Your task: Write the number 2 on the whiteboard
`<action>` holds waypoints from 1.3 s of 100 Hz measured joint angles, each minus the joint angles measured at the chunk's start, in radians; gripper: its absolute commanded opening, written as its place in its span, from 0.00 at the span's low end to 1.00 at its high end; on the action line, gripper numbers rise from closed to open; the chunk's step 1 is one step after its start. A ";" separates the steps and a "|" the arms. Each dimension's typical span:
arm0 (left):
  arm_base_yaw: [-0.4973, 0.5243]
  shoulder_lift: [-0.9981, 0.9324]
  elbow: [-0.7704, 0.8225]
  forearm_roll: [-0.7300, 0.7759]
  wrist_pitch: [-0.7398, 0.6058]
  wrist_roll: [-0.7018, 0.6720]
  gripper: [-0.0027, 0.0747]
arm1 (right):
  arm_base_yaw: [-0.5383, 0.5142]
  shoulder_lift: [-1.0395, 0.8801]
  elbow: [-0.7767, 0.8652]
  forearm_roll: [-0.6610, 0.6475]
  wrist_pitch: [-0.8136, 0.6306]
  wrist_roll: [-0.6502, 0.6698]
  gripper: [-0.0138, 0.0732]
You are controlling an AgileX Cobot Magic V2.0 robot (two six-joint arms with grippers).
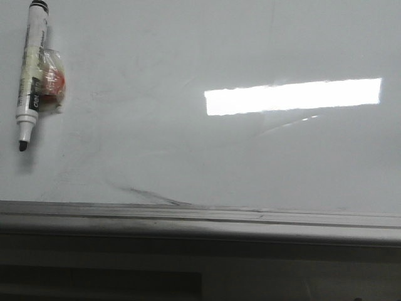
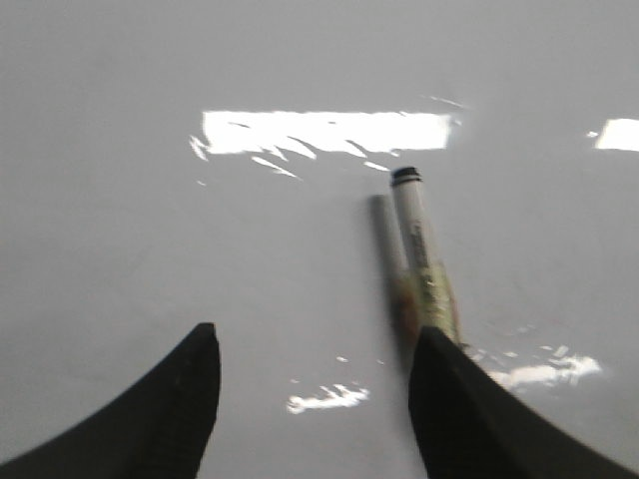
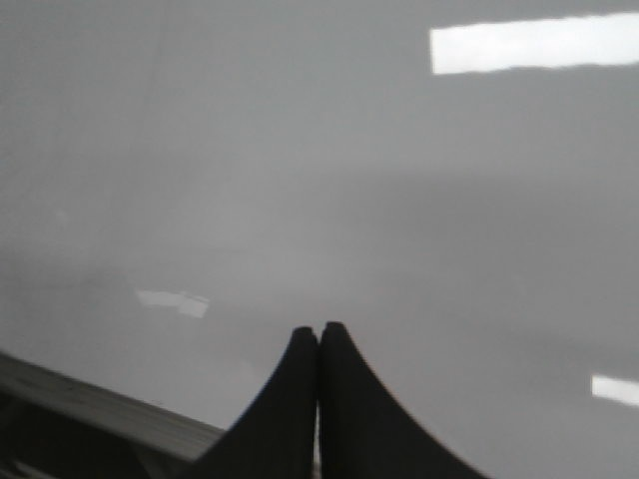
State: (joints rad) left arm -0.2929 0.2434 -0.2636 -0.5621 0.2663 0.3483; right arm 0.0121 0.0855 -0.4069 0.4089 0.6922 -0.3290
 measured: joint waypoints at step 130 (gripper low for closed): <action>-0.445 0.783 -0.128 -0.096 -0.433 0.134 0.01 | 0.204 0.176 -0.020 0.029 -0.122 -0.067 0.09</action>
State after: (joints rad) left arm -0.7375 1.0268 -0.3914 -0.6583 -0.1665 0.4821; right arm 0.2157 0.2612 -0.4273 0.4379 0.5702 -0.3958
